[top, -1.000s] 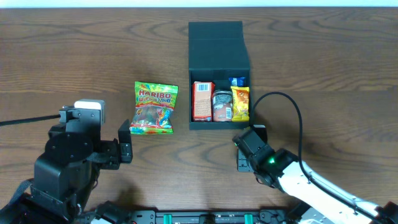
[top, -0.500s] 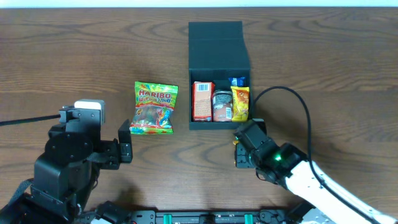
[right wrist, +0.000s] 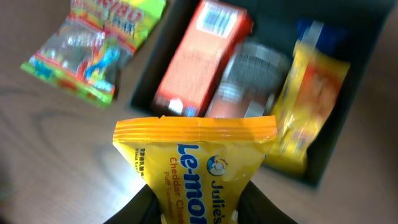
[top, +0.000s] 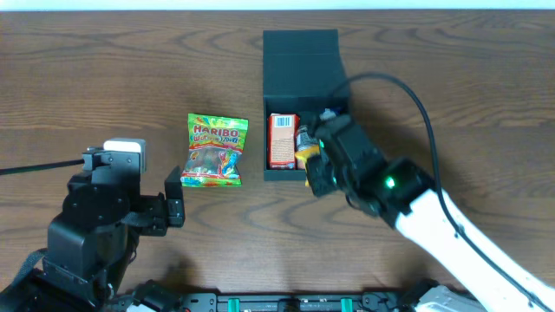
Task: Pack container
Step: 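Carry the Le-mond packet over the box and lower it inside, then move the right gripper to the Haribo bag and grasp it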
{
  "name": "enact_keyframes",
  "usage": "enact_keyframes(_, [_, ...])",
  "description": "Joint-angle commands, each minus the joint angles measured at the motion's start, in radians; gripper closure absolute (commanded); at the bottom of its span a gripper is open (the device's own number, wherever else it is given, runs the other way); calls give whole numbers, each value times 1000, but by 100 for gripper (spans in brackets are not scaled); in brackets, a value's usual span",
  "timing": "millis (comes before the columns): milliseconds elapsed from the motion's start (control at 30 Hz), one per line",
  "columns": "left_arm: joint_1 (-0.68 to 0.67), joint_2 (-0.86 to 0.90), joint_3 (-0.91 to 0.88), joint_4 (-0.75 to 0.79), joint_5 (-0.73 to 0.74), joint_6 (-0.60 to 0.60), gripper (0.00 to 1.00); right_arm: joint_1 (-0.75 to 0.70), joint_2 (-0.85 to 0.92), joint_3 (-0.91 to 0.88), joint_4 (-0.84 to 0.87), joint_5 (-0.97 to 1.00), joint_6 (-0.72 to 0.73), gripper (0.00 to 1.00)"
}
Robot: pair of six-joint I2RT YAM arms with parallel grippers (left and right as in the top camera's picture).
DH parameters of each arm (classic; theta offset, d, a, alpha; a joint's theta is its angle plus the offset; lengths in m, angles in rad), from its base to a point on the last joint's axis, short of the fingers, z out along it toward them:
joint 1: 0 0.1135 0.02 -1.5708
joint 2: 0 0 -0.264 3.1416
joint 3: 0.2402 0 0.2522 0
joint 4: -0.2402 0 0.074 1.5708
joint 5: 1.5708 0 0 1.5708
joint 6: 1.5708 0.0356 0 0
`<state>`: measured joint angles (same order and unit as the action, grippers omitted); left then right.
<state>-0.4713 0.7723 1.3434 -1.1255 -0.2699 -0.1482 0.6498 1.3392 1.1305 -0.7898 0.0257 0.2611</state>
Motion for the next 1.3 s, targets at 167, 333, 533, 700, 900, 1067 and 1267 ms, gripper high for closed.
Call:
enact_keyframes(167, [6, 0, 13, -1, -18, 18, 5, -123, 243, 270, -38, 38, -343, 68])
enact_keyframes(333, [6, 0, 13, -2, -18, 18, 5, -166, 361, 353, -28, 38, -531, 67])
enact_keyframes(533, [6, 0, 13, -1, -18, 18, 4, -180, 481, 358, 75, 38, -706, 67])
enact_keyframes(700, [6, 0, 13, -1, -18, 18, 5, -196, 520, 358, 137, 53, -839, 64])
enact_keyframes(900, [6, 0, 13, -1, -18, 18, 5, -200, 531, 358, 171, 74, -943, 64])
enact_keyframes(1067, [6, 0, 13, -1, -18, 18, 5, -217, 531, 358, 161, 79, -892, 64])
enact_keyframes(1267, [6, 0, 13, -1, -18, 18, 5, -206, 523, 358, 161, 72, -610, 60])
